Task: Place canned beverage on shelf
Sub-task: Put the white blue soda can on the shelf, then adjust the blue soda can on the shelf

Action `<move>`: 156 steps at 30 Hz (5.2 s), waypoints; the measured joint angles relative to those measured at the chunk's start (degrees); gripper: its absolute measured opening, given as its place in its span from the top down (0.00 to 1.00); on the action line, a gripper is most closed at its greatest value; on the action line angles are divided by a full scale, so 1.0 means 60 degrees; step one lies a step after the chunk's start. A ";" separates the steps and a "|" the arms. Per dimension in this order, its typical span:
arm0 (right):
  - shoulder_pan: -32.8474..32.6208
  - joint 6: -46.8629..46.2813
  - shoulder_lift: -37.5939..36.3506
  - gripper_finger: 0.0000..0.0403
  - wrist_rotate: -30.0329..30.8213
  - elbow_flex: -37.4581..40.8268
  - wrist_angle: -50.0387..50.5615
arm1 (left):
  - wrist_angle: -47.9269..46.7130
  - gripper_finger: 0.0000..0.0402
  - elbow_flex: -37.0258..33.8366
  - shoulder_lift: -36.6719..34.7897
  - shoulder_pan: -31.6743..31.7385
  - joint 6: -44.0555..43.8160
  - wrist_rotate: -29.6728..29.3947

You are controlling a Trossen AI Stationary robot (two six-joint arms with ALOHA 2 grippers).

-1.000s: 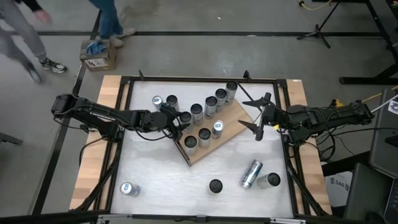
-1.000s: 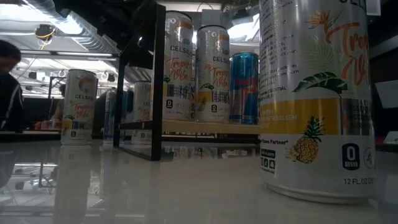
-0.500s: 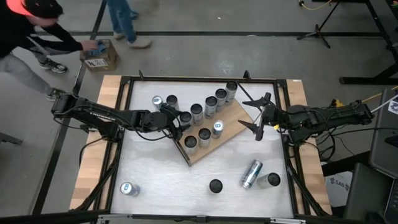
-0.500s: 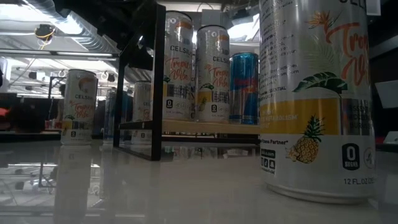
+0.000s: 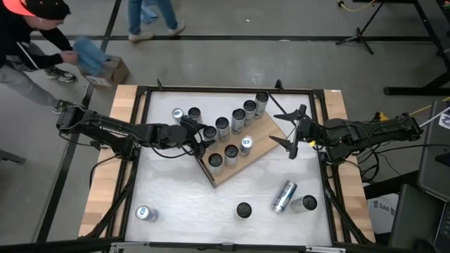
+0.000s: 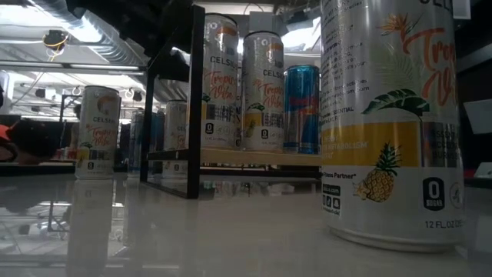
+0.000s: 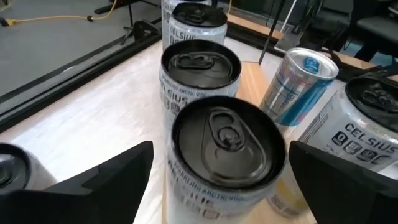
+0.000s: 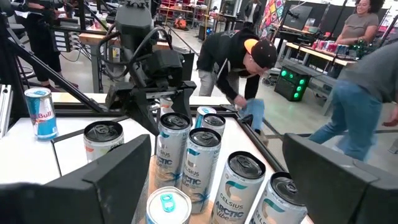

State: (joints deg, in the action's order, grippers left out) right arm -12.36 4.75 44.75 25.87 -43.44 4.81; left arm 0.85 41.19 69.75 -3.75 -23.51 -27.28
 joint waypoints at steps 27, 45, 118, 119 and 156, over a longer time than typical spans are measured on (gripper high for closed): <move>0.0000 0.0000 0.0000 0.12 0.0000 0.0000 0.0221 | 0.0031 0.09 0.0004 -0.2078 -0.0015 -0.0056 -0.0007; 0.0000 0.0000 0.0000 0.12 0.0000 0.0000 0.0224 | 0.0468 0.09 0.0004 -0.2051 -0.0090 -0.0672 0.0074; 0.0878 -0.2269 0.5034 0.14 -0.1144 0.0007 -0.0700 | -0.0502 0.09 0.0011 -0.3129 -0.0091 -0.0767 -0.0538; 0.0878 -0.2273 0.5031 0.16 -0.1141 0.0007 -0.0752 | -0.0505 0.09 0.0011 -0.3129 -0.0091 -0.0765 -0.0540; 0.3786 -0.0224 0.2697 0.45 -0.3780 0.0000 0.1848 | -0.0866 0.09 0.0000 -0.3125 -0.0093 -0.0765 -0.0540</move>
State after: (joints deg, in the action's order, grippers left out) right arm 10.35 3.41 60.93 3.19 -43.44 15.90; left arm -4.34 41.19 51.00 -4.31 -28.10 -30.52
